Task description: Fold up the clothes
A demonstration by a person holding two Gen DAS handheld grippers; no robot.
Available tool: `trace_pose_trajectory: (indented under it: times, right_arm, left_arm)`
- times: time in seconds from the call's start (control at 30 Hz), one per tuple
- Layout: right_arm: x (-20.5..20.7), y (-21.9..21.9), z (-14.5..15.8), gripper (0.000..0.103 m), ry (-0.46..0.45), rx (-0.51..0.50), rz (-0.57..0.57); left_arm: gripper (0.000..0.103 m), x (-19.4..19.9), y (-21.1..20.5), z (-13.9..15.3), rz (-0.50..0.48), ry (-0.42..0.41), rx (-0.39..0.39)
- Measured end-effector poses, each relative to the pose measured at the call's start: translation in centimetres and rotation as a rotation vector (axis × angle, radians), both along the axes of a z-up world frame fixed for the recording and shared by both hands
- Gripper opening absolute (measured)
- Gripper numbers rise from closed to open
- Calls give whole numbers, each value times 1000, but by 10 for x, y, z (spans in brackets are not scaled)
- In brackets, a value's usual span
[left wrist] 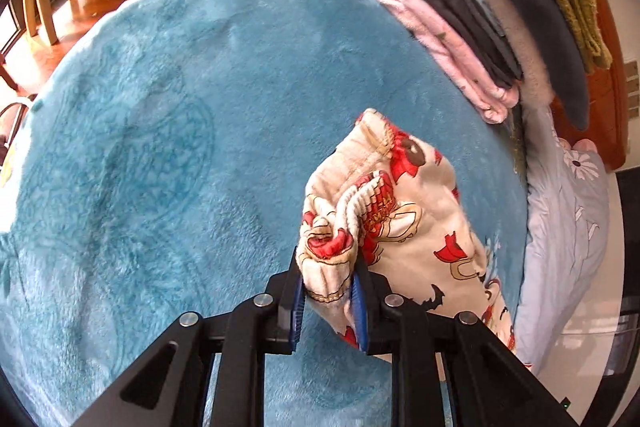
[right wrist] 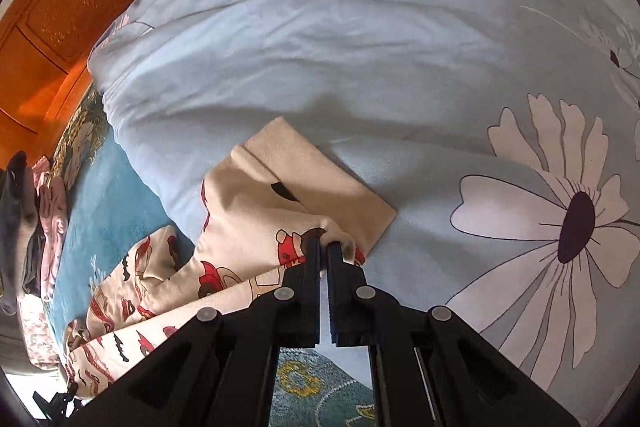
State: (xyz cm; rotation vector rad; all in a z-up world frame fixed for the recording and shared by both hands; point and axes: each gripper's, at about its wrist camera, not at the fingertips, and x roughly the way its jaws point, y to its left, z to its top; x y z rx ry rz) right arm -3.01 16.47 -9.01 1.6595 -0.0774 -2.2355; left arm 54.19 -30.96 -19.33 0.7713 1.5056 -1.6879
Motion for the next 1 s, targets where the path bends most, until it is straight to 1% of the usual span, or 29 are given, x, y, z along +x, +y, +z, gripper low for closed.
trace_pose_trajectory:
  times: [0.1, 0.2, 0.23, 0.27, 0.37, 0.43, 0.5, 0.53, 0.63, 0.7, 0.73, 0.83, 0.93, 1.0]
  right_arm:
    - [-5, -5, -8, 3, -35, 1, 51]
    - [-10, -5, -13, 3, -74, -19, 86]
    - [-12, -5, -14, 3, -87, -25, 99]
    - [-14, -5, -15, 3, -95, -30, 119]
    - [-22, -2, -14, 3, -119, -69, 178]
    - [-29, 2, -15, 3, -141, -114, 201]
    - [-36, 6, -16, 3, -166, -137, 226]
    - [-39, 6, -16, 3, -178, -146, 233]
    - [-44, 5, -9, 3, -207, -174, 253]
    - [-46, 3, -3, 3, -197, -176, 282]
    - [-45, 2, 0, 3, -189, -183, 287]
    - [-40, 4, 9, 3, -171, -216, 256]
    - [-27, 3, 16, 3, -117, -215, 239]
    - [-23, 1, 16, 3, -88, -189, 235]
  left_arm:
    - [29, 6, 4, -3, 46, -8, 64]
    - [37, 14, 7, -1, 131, 19, 138]
    - [45, 17, 9, 2, 156, 12, 157]
    - [50, 21, 12, 5, 184, -10, 174]
    - [53, 35, 26, 16, 278, -58, 197]
    - [53, 45, 37, 25, 342, -69, 204]
    - [53, 48, 47, 42, 383, -50, 208]
    - [53, 47, 49, 52, 384, -48, 200]
    - [55, 32, 50, 84, 329, -103, 143]
    - [64, 27, 50, 95, 332, -76, 100]
    - [67, 22, 47, 92, 327, -53, 99]
    - [67, 1, 34, 66, 316, 4, 139]
    - [67, -10, 24, 37, 337, 74, 159]
    - [67, -16, 13, 18, 356, 70, 183]
